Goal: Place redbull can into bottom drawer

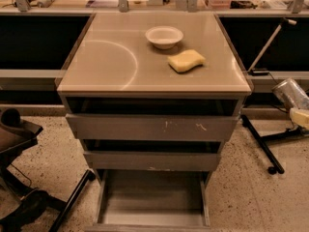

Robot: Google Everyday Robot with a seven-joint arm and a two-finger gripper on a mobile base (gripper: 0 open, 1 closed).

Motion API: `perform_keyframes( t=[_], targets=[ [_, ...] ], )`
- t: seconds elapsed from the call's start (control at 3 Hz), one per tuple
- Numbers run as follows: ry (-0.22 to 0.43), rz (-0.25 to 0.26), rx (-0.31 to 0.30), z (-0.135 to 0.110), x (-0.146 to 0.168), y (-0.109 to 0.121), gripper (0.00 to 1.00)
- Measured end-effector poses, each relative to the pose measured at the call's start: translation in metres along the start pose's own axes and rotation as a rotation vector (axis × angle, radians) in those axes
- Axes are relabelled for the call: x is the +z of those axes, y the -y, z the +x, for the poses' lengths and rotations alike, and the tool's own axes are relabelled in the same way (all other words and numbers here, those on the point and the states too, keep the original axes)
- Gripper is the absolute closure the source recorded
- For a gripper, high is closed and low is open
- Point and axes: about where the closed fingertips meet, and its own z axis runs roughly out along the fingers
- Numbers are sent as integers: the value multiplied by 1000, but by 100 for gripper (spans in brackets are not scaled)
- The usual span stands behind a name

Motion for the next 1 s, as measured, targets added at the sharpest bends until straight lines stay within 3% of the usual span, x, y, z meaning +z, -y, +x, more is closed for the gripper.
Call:
perform_keyframes(
  t=[0.33,0.67,1.0],
  targets=[
    [0,0,0,0,0,0,100],
    [33,21,18,25,16,-13,100],
    [87,51,42,94,48,-47,100]
  ],
)
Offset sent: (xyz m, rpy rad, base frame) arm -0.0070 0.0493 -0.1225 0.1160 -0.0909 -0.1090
